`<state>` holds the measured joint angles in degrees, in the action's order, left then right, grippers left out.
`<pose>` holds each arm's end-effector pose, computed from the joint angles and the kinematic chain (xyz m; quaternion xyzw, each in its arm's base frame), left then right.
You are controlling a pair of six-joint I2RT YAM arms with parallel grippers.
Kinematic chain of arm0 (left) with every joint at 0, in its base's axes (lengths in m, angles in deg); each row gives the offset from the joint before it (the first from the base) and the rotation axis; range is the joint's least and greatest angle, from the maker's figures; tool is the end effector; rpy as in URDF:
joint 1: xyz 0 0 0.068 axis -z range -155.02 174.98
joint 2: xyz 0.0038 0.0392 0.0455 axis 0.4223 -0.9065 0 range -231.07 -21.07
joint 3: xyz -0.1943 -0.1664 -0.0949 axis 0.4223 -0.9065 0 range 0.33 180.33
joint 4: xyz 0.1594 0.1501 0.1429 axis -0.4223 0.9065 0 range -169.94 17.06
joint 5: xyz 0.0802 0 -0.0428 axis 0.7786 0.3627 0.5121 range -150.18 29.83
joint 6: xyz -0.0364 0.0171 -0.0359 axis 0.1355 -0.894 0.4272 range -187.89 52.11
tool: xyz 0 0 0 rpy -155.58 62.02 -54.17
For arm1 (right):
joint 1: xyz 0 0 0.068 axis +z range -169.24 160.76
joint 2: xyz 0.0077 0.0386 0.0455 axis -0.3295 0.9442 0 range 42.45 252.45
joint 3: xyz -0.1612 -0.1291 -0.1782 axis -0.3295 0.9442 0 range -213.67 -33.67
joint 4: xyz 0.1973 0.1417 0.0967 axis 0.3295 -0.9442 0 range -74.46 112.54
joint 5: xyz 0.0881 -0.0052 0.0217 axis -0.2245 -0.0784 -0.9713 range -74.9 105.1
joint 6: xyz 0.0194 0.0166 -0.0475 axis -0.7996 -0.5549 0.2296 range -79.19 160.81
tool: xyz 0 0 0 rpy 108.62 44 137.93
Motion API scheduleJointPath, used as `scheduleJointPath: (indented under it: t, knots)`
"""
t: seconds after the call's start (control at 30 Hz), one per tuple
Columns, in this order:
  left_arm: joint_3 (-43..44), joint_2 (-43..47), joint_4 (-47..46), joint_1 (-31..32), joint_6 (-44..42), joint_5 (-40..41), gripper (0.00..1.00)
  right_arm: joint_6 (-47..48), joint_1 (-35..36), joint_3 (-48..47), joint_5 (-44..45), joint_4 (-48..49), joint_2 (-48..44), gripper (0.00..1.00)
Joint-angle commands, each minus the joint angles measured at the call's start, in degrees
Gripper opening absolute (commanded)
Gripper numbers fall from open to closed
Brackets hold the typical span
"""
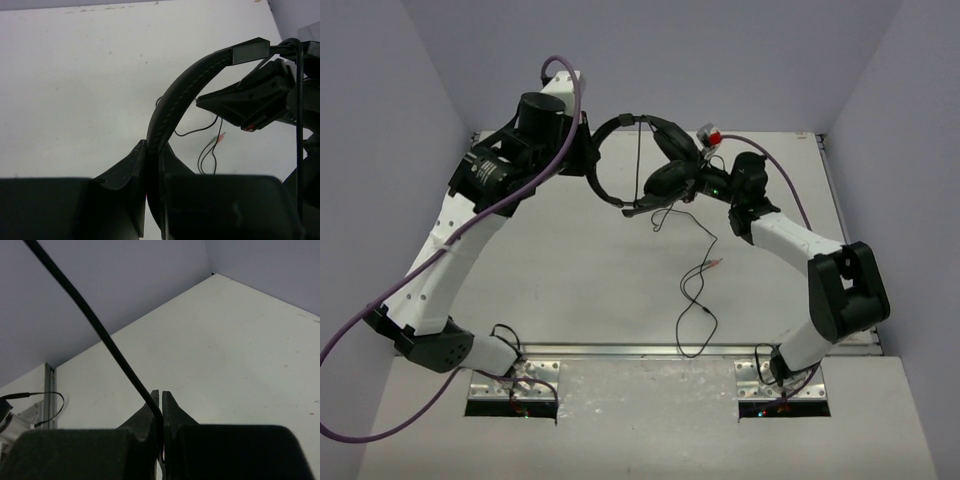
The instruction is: Wrap the headphones
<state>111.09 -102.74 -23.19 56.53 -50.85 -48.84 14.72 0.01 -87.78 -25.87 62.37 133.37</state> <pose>0.2279 -0.1316 0.4958 0.0568 0.8511 -0.1349 0.5042 0.3294 0.1397 0.2840 -0.2149 0.6587 0.4841 0.5343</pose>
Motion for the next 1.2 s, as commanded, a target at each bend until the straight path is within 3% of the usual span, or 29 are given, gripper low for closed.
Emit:
scheduleJointPath:
  t: [0.0,0.17,0.27,0.37,0.53,0.7,0.77,0.87,0.97,1.03,1.07,1.17]
  knots:
    - [-1.42,5.9,-13.85,0.18,3.09,-5.0,0.0,-3.79,-0.08,-2.32,-4.64,1.11,2.07,0.01]
    - [-3.44,8.79,-20.43,0.18,5.55,-3.78,0.0,-10.19,0.26,-0.74,-7.01,9.55,3.56,0.11]
    - [-4.32,10.21,-24.74,0.18,8.0,-2.64,0.0,-17.64,0.88,0.05,-9.73,18.5,6.36,0.12]
    - [-1.87,10.13,-25.64,0.18,10.29,1.4,0.0,-23.47,1.84,0.76,-11.14,29.4,9.01,0.18]
    - [4.98,7.49,-24.94,0.27,13.28,7.21,0.0,-26.13,7.29,-1.18,-10.27,33.03,13.15,0.21]
    - [16.31,-0.14,-17.03,0.18,12.5,18.62,0.0,-23.13,11.43,-0.31,-8.34,31.87,14.64,0.18]
    - [28.21,-8.35,-10.23,-1.13,9.53,21.69,0.0,-23.05,13.17,5.37,-7.38,35.2,13.51,0.04]
    - [29.86,-13.51,-8.85,-5.69,10.56,18.91,0.0,-22.78,13.97,11.55,-6.49,38.55,10.1,0.01]
    - [23.03,-14.4,-13.05,-10.53,11.7,18.02,0.0,-17.89,15.11,18.94,-5.0,36.47,2.03,0.01]
    - [20.38,-15.01,-14.12,-11.69,11.61,20.56,0.0,-13.84,16.08,22.11,-3.69,28.14,-3.26,0.01]
    - [21.07,-16.49,-14.12,-12.04,11.18,22.92,0.0,-8.42,17.39,22.46,-2.98,19.32,-8.77,0.01]
    - [22.04,-20.0,-14.3,-12.3,9.25,28.02,0.0,3.0,21.09,20.37,2.72,5.47,-16.71,0.01]
